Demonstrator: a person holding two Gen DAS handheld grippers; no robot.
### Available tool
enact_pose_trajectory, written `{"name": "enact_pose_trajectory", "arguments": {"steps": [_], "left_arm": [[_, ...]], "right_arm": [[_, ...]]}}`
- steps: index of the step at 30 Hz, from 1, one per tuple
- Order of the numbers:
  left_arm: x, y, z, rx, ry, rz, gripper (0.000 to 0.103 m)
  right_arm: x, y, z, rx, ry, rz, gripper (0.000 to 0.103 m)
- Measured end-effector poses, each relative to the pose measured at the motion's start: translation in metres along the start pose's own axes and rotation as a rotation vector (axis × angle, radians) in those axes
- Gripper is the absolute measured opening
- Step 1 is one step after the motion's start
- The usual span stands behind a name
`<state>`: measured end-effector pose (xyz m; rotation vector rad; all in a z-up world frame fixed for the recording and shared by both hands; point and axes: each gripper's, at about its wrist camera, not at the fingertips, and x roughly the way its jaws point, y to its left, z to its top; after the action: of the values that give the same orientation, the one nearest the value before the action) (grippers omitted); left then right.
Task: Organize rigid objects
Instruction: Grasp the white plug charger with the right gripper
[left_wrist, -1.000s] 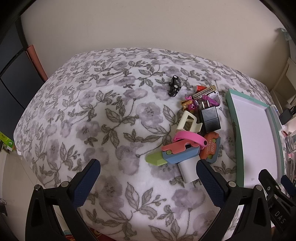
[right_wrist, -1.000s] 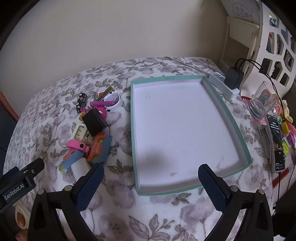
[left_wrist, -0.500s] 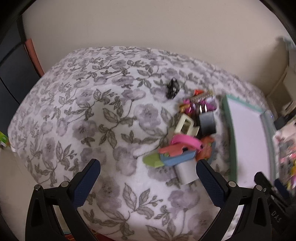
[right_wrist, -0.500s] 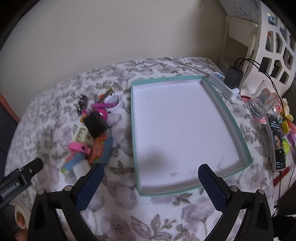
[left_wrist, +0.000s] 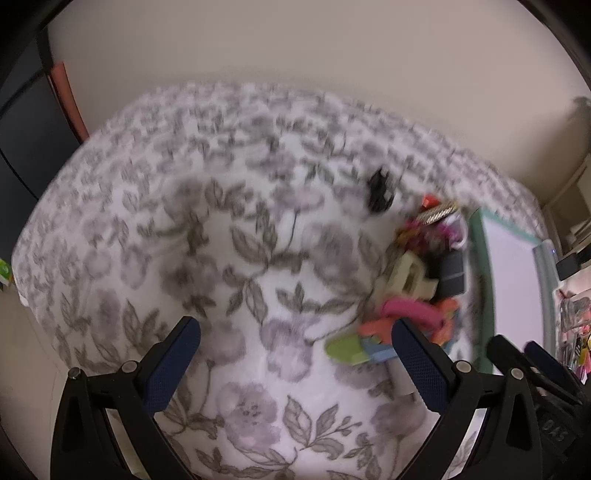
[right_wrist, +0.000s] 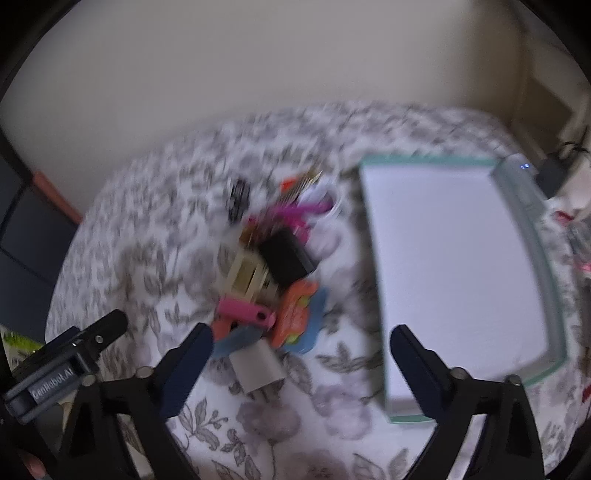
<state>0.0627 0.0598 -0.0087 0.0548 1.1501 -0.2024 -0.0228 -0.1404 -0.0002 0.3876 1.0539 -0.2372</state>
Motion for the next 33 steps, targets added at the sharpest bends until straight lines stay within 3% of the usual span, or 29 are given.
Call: {"name": "enact_pose_trajectory", "arguments": {"steps": [6, 16, 21, 23, 29, 33], "left_arm": [[0.036, 0.01, -0.009, -0.039, 0.075, 0.02, 0.103], [0.062, 0.02, -0.018, -0.072, 0.128, 0.004, 0.103], [0.061, 0.023, -0.019, -0.084, 0.128, -0.001, 0.103], [0.06, 0.024, -0.02, -0.085, 0.129, -0.003, 0.103], [0.058, 0.012, -0.02, -0.06, 0.119, -0.003, 0.103], [0.057, 0.006, -0.02, -0.042, 0.107, -0.014, 0.103]], "right_arm": [[0.055, 0.014, -0.014, -0.061, 0.153, 0.004, 0.088], [0.093, 0.037, -0.032, -0.153, 0.251, 0.017, 0.078], [0.096, 0.053, -0.037, -0.229, 0.217, -0.055, 0.076], [0.095, 0.054, -0.038, -0.24, 0.201, -0.077, 0.067], [0.088, 0.041, -0.034, -0.191, 0.179, -0.042, 0.048], [0.088, 0.03, -0.028, -0.159, 0.179, -0.019, 0.046]]}}
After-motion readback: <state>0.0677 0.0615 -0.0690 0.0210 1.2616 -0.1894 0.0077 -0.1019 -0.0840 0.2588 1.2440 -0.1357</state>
